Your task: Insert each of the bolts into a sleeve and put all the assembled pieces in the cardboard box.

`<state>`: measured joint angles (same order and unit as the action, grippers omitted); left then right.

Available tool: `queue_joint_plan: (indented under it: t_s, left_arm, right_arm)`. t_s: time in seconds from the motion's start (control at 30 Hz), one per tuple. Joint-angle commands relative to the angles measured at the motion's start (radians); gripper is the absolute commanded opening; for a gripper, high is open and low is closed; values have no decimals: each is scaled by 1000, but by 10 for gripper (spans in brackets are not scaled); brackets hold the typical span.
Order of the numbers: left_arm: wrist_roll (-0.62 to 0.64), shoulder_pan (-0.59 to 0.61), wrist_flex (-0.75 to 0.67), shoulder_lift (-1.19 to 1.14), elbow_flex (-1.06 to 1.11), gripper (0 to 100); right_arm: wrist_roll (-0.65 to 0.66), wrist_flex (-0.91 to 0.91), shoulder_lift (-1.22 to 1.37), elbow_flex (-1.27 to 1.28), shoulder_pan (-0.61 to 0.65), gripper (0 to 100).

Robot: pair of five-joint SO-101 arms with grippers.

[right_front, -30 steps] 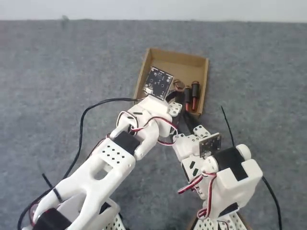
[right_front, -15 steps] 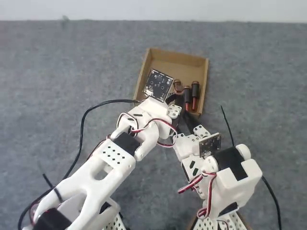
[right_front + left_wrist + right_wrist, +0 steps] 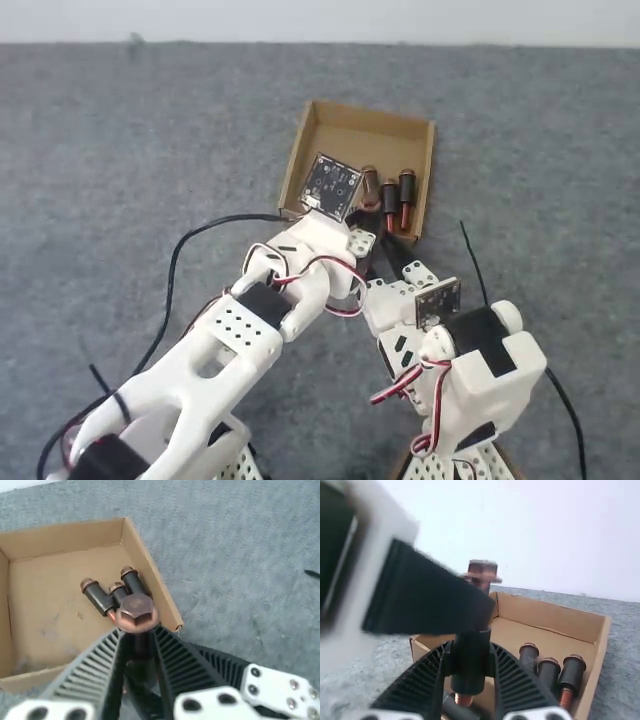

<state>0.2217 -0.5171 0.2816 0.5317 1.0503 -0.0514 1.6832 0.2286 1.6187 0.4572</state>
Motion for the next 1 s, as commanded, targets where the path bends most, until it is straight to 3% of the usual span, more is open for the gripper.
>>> queue_joint_plan:
  t_s: [0.0,0.97]
  left_arm:
    - [5,32,-32,48,-5,12]
    - [8,51,-34,48,27,12]
  right_arm:
    - [9,33,-53,34,-25,7]
    - [11,33,-53,34,-25,7]
